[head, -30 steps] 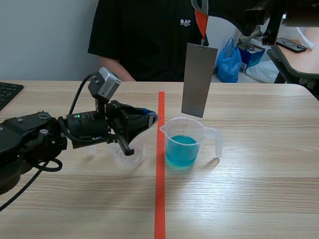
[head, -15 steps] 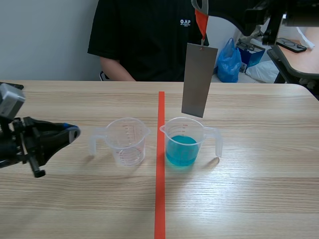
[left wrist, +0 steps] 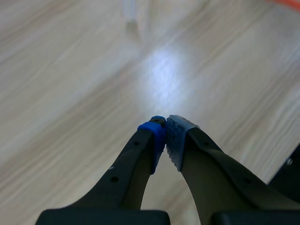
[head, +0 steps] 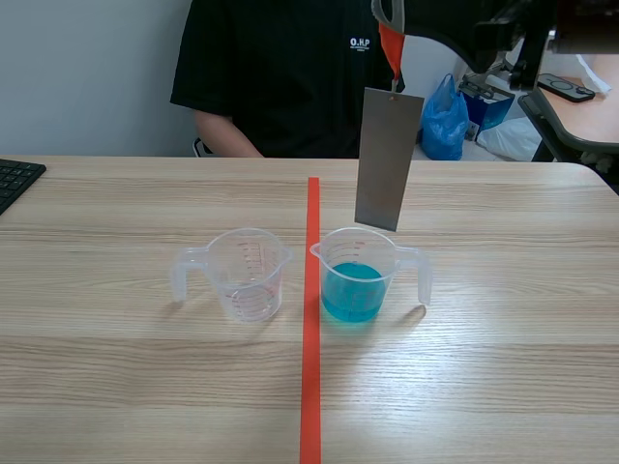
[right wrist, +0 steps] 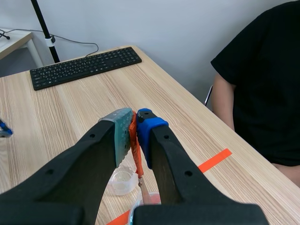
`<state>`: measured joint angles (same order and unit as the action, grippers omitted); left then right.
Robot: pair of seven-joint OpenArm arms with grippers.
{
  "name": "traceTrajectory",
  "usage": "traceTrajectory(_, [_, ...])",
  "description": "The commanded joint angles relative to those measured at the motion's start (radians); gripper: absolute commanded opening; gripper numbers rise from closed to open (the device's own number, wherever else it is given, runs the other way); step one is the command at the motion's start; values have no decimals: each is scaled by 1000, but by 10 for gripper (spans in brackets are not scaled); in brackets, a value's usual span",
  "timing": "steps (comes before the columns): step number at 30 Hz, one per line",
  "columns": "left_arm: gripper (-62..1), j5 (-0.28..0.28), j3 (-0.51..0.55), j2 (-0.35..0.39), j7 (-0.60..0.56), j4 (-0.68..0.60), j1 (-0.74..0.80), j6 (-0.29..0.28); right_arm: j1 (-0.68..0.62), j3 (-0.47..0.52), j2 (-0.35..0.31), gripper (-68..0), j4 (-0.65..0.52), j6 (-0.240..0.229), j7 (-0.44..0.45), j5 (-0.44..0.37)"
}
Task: Do the redox reaction experiment.
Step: 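Raise the plate and point at it, then put the plate into the left beaker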
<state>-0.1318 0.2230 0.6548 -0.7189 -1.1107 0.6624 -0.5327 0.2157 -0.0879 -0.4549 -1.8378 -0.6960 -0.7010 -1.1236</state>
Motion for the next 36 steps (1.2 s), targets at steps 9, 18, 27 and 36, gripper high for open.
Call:
traceTrajectory(9, [-569,-251,83,-234,-164,-10,185,371,19,10,-8,-662,-15,0,18,-15])
traceTrajectory(18, [-569,-352,80,-294,-181,-10,316,521,19,10,-7,-662,-15,0,19,-15])
traceTrajectory(27, [-569,-352,80,-293,-175,-8,386,549,19,8,-7,-662,-15,0,27,-15])
traceTrajectory(36, [-569,-351,80,-288,-171,-8,382,548,37,-57,-1,-662,-15,0,30,-14])
